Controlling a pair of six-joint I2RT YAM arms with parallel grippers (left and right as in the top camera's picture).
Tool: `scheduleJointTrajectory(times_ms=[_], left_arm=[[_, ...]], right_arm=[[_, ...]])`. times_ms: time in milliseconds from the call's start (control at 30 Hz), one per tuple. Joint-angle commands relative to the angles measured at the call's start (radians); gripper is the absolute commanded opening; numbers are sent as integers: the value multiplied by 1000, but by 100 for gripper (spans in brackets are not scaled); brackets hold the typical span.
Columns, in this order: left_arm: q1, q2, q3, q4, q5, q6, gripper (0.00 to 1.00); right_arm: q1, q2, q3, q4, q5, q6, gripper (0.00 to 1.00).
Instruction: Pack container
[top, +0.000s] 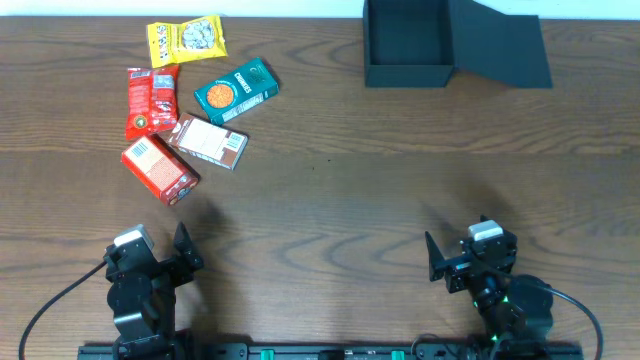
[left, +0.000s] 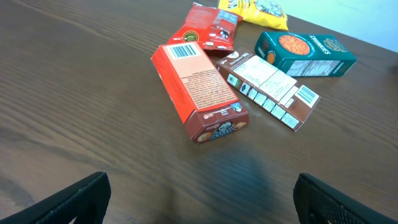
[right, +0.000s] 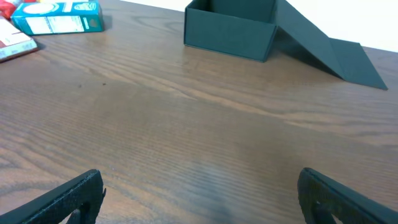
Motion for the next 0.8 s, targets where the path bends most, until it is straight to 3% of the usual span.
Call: scheduleJointTrajectory(times_ms=[0,100,200,300,500,767], left_arm=[[-5,-6,-16,0,-18,0,95],[-5,-6,-16,0,-18,-1,95],[-5,-6,-16,0,-18,-1,95],[-5,-6,-16,-1,-18,-1,95],[-5,-6,-16,0,-18,-1,95],[-5,-6,-16,-1,-18,-1,95]], right_arm=[[6,-7,-10,19,-106,58,99],[6,-7,-10,44,-287,237,99],[6,-7,-10,29,-431,677,99],[6,-7,-10,10,-496,985,99],[6,-7,-10,45,-516,1063,99],[6,48,-10,474,-480,1146,99]])
